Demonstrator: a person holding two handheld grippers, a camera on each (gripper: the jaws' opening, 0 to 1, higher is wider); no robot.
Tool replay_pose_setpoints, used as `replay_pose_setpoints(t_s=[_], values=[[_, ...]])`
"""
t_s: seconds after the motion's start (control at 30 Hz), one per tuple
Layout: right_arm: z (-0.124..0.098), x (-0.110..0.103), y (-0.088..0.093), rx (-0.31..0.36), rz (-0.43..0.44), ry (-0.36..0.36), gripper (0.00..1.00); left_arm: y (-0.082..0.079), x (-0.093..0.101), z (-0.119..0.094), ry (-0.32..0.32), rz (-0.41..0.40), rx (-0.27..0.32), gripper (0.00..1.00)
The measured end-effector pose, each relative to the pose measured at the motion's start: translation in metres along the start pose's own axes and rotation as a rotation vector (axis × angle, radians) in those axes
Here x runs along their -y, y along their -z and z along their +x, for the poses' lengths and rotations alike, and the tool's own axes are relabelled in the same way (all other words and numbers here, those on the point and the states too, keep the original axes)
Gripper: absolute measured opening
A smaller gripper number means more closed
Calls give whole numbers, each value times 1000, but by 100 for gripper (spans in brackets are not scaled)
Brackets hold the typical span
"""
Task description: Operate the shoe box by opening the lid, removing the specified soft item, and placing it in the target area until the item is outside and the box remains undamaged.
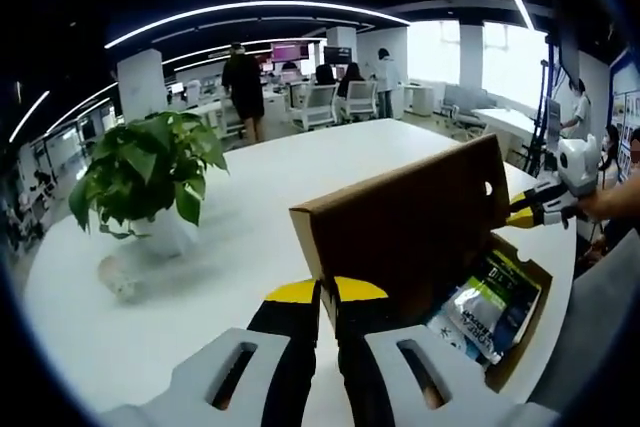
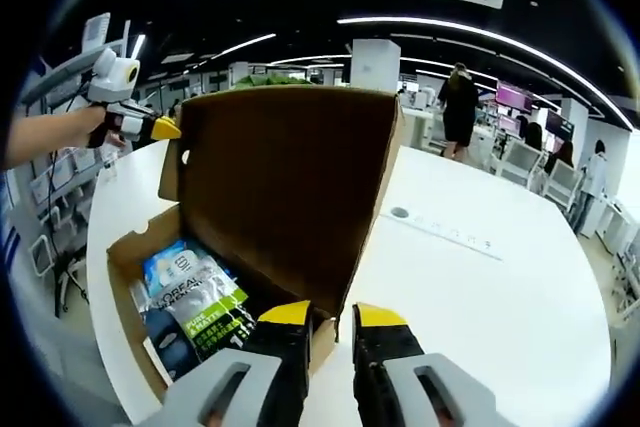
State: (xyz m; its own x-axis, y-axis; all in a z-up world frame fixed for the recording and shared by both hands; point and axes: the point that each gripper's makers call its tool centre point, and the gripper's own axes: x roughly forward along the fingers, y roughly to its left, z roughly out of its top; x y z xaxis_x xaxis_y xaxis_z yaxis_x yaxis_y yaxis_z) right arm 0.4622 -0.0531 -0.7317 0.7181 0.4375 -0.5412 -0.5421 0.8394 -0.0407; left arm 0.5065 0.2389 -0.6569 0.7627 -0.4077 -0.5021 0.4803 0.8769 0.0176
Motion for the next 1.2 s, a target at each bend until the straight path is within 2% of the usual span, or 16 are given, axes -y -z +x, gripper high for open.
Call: replay_pose_setpoints(t_s=[0.4, 0.87, 1.2], values=[[8, 4, 1, -10, -12, 14, 0, 0, -4, 10, 7, -16, -10, 2], [9, 7, 0, -9, -40, 9, 0, 1, -8, 19, 2, -57, 5, 4], [10, 8, 0, -8, -92, 13, 0, 20, -4, 23, 11, -72, -32, 4]])
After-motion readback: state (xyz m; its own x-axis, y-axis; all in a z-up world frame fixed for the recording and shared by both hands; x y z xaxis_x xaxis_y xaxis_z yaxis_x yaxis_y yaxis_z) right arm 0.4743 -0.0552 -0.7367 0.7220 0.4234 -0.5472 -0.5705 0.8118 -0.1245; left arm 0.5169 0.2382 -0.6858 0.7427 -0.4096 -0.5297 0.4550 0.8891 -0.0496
